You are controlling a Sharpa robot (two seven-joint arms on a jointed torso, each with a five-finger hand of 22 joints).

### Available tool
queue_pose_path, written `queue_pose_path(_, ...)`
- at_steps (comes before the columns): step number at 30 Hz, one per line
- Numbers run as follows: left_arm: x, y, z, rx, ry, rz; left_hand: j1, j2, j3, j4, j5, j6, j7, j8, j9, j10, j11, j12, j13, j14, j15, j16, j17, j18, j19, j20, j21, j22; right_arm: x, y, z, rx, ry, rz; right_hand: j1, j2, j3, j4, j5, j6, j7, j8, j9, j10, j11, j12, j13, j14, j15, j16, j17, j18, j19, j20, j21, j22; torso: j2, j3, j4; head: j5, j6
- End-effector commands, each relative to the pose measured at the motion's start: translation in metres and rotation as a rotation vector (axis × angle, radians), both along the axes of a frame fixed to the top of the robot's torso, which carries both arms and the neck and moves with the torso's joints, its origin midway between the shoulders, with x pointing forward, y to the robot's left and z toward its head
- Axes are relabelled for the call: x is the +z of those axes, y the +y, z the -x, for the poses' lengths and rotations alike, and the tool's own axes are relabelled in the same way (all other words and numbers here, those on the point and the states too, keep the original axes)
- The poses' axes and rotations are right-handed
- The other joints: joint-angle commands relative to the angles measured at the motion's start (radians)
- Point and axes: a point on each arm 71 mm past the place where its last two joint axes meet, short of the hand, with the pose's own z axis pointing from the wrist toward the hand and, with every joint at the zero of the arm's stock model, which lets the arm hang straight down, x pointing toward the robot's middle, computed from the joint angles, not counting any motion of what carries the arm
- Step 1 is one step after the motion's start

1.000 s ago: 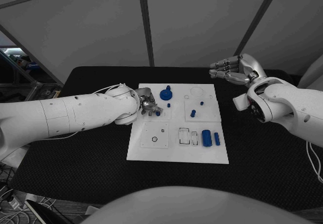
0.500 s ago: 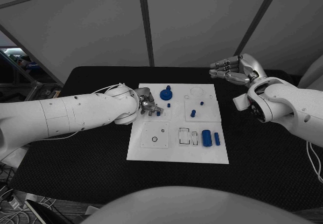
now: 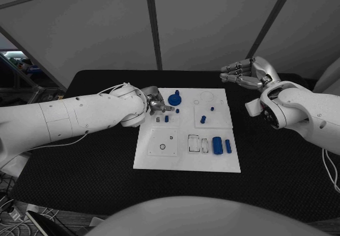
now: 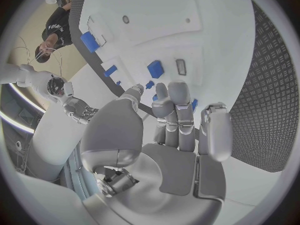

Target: Assemble the parts on the task board

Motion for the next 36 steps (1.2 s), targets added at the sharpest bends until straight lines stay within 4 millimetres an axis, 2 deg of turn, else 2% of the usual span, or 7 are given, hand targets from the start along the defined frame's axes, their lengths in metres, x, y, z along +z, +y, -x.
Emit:
queue_pose_path(1,0.010,-0.001,-0.003,0.024,-0.019,0.092,0.021,0.002,-0.032,0.017,0.005,-0.019,0.008,-0.021,-0.021,-0.023,0.007,-0.021,-0.031,-0.002,0.006,-0.004,-0.002,0.017,0.015,0.003,-0.015,-0.018,0.001,0.001,-0.001,0.007,-0.005,0.000,-0.009,0.000,-0.007,0.001,0.004,-0.007,-0.002,-0.004,0.000,-0.009,-0.001,0.005,-0.001,-0.009,-0.001,0.003,-0.001,0.006,-0.001,0.004,-0.004,0.001,0.000,0.0000,-0.0005,0.000,0.000)
queue_pose_path(10,0.049,0.005,-0.016,0.025,-0.021,0.159,0.082,0.019,-0.115,0.067,0.007,-0.040,0.030,-0.075,-0.101,-0.062,0.026,-0.043,-0.083,-0.004,0.019,-0.008,-0.005,0.029,-0.004,0.016,-0.062,-0.074,0.000,0.000,-0.002,0.003,-0.003,0.003,-0.009,0.000,-0.007,0.001,0.004,-0.007,-0.002,-0.004,0.000,-0.009,-0.001,0.005,-0.001,-0.009,-0.001,0.003,-0.001,0.006,-0.001,0.004,-0.004,0.001,-0.001,0.0004,0.0003,0.000,0.000)
queue_pose_path(15,0.061,0.016,-0.036,0.017,0.021,0.120,0.135,0.038,-0.132,0.072,0.007,-0.079,0.054,-0.124,-0.157,-0.146,0.046,-0.150,-0.217,-0.010,0.033,-0.021,-0.016,0.042,-0.031,0.027,-0.121,-0.145,0.000,0.001,-0.003,0.005,-0.001,0.003,-0.009,0.001,-0.008,0.002,0.004,-0.008,-0.002,-0.004,0.000,-0.011,0.000,0.006,-0.001,-0.010,0.000,0.003,-0.002,0.006,-0.001,0.004,-0.005,0.001,-0.001,0.0013,-0.0003,0.004,0.000)
queue_pose_path(19,0.063,0.025,-0.055,0.018,0.048,0.075,0.172,0.056,-0.148,0.076,-0.020,-0.085,0.074,-0.179,-0.232,-0.176,0.063,-0.184,-0.254,-0.025,0.050,-0.046,-0.038,0.050,-0.047,0.043,-0.158,-0.186,0.000,0.002,-0.003,0.007,0.001,0.003,-0.009,0.001,-0.008,0.002,0.004,-0.008,-0.002,-0.004,0.000,-0.011,0.000,0.006,-0.001,-0.010,0.000,0.003,-0.002,0.006,-0.001,0.004,-0.005,0.001,0.001,0.0014,-0.0047,0.006,0.006)
queue_pose_path(26,0.051,0.036,-0.074,-0.002,0.104,-0.070,0.185,0.070,-0.171,0.084,-0.037,-0.057,0.073,-0.203,-0.285,-0.169,0.064,-0.184,-0.267,-0.018,0.049,-0.031,-0.023,0.047,-0.037,0.047,-0.146,-0.167,-0.001,0.003,-0.003,0.009,0.005,0.003,-0.009,0.001,-0.008,0.002,0.004,-0.008,-0.002,-0.004,0.000,-0.011,0.000,0.006,-0.001,-0.010,0.000,0.003,-0.002,0.006,-0.001,0.004,-0.005,0.001,0.001,0.0007,-0.0028,0.006,0.011)
queue_pose_path(31,0.037,0.039,-0.078,-0.005,0.157,-0.141,0.168,0.087,-0.198,0.090,-0.152,-0.039,0.072,-0.213,-0.314,-0.163,0.063,-0.180,-0.273,-0.011,0.048,-0.020,-0.014,0.043,-0.027,0.045,-0.133,-0.148,-0.001,0.004,-0.003,0.012,0.006,0.002,-0.009,0.002,-0.008,0.002,0.006,-0.008,-0.002,-0.004,0.000,-0.011,-0.001,0.007,-0.001,-0.010,0.000,0.003,-0.002,0.006,-0.001,0.004,-0.006,0.001,0.001,0.0003,-0.0007,0.007,0.014)
queue_pose_path(36,0.026,0.040,-0.079,0.004,0.186,-0.168,0.132,0.092,-0.229,0.093,-0.216,-0.034,0.072,-0.217,-0.330,-0.150,0.063,-0.152,-0.245,-0.007,0.048,-0.013,-0.008,0.039,-0.017,0.044,-0.116,-0.125,-0.001,0.005,-0.003,0.016,0.008,0.002,-0.008,0.004,-0.008,0.002,0.008,-0.008,-0.002,-0.003,0.000,-0.011,-0.001,0.007,-0.001,-0.010,0.000,0.003,-0.003,0.006,-0.001,0.004,-0.007,0.001,0.001,-0.0007,-0.0025,0.012,0.014)
